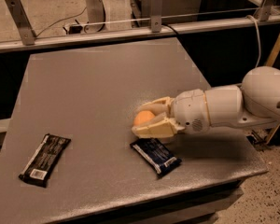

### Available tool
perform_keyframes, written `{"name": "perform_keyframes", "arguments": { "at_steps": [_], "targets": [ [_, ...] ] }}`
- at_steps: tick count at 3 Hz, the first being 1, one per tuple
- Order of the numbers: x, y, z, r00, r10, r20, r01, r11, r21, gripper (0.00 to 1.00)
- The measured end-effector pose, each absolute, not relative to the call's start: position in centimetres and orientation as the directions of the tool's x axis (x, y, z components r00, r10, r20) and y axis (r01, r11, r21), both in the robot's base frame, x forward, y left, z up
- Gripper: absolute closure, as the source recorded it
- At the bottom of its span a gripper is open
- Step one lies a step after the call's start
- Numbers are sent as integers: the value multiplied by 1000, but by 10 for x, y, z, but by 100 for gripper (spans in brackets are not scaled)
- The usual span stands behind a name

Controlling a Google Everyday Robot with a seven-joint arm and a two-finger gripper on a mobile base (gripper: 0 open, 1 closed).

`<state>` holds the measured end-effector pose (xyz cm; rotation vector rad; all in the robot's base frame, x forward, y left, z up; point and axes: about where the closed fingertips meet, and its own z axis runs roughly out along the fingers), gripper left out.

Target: Move orange near rxbar blueberry

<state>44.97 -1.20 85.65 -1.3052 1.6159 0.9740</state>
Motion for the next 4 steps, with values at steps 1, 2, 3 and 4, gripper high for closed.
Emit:
{"name": "perform_keyframes", "arguments": {
  "at_steps": [1, 2, 3, 4],
  "targets": [
    [450, -9, 848, -128, -375, -918, -984, 163, 70, 84],
    [453, 2, 848, -103, -399, -911, -988, 148, 47, 53],
    [455, 9, 849, -87, -404, -911, -990, 139, 33, 30],
    [454, 11, 850, -85, -405, -910, -990, 135, 33, 5]
  ]
}}
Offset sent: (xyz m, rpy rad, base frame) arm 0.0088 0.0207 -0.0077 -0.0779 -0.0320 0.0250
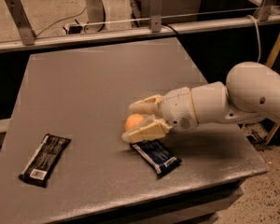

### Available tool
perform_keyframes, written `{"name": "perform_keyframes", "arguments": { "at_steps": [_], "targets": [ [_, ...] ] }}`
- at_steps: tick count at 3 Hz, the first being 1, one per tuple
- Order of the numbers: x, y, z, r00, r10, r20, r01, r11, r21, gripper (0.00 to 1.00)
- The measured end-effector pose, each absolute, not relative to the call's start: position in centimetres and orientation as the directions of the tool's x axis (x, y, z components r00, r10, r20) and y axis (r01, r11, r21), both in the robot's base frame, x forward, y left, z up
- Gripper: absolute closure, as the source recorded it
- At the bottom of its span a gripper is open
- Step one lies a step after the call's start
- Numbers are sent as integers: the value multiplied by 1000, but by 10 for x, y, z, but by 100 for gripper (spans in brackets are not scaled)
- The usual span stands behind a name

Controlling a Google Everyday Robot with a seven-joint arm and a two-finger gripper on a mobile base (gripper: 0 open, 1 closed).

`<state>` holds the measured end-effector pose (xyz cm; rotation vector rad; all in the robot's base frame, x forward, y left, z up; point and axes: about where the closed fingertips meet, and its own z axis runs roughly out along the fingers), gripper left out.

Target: Move orange near rxbar blueberry

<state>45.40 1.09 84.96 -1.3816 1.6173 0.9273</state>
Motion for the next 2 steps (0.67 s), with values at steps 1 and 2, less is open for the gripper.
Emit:
{"name": "perform_keyframes", "arguments": {
  "at_steps": [1, 2],
  "targets": [
    [453, 12, 850, -84, -406, -910, -991, 133, 32, 0],
    [453, 12, 850, -84, -406, -910, -991, 133, 32, 0]
  ]
}}
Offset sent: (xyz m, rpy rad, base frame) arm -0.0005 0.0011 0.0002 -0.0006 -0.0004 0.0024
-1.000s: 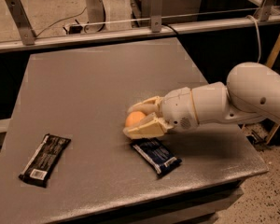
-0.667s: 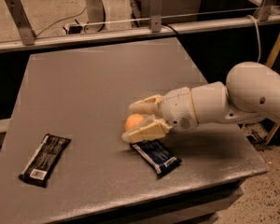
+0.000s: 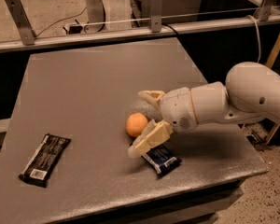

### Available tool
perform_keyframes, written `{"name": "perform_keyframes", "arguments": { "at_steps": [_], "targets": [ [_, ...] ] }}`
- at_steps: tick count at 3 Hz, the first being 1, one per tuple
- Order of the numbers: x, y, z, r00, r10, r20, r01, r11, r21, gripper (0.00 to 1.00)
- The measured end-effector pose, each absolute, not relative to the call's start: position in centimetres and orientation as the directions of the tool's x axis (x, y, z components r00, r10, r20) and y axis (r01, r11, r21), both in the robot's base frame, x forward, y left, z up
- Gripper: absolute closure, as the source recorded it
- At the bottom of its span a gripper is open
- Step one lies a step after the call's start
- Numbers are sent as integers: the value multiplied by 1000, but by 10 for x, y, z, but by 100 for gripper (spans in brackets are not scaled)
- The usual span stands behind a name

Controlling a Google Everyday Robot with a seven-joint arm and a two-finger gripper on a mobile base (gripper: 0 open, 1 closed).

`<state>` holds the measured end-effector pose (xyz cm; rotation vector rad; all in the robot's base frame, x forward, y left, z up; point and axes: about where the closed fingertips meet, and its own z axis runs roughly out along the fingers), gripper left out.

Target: Move orange near rxbar blueberry

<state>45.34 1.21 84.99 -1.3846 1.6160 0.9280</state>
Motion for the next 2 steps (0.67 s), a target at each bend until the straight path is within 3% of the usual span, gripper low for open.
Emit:
{"name": "perform_keyframes", "arguments": {
  "at_steps": [2],
  "targets": [
    [456, -65, 933, -8, -355, -935, -976, 207, -70, 0]
  ]
}}
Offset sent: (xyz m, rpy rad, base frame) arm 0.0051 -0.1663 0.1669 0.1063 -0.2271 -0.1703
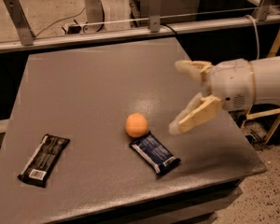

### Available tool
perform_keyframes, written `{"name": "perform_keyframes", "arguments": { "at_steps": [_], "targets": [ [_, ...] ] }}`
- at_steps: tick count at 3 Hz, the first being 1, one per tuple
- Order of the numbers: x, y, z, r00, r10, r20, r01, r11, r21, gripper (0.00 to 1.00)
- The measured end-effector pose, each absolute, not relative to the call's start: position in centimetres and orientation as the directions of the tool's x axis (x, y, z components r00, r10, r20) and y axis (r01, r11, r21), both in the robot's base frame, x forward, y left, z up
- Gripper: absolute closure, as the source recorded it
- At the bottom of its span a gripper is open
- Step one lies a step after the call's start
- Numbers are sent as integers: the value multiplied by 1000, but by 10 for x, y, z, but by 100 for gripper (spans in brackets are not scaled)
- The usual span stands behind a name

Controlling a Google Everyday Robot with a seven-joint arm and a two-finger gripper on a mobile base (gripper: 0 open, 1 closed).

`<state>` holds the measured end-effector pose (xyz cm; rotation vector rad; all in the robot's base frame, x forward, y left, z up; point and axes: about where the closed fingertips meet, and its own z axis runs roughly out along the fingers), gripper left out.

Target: Move orange near rxbar blueberry

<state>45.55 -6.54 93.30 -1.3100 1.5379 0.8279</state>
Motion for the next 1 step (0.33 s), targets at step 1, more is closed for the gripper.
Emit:
{"name": "perform_keyframes", "arguments": {
  "at_steps": [1],
  "targets": [
    [458, -69, 948, 16, -351, -936, -973, 209, -95, 0]
  ]
}}
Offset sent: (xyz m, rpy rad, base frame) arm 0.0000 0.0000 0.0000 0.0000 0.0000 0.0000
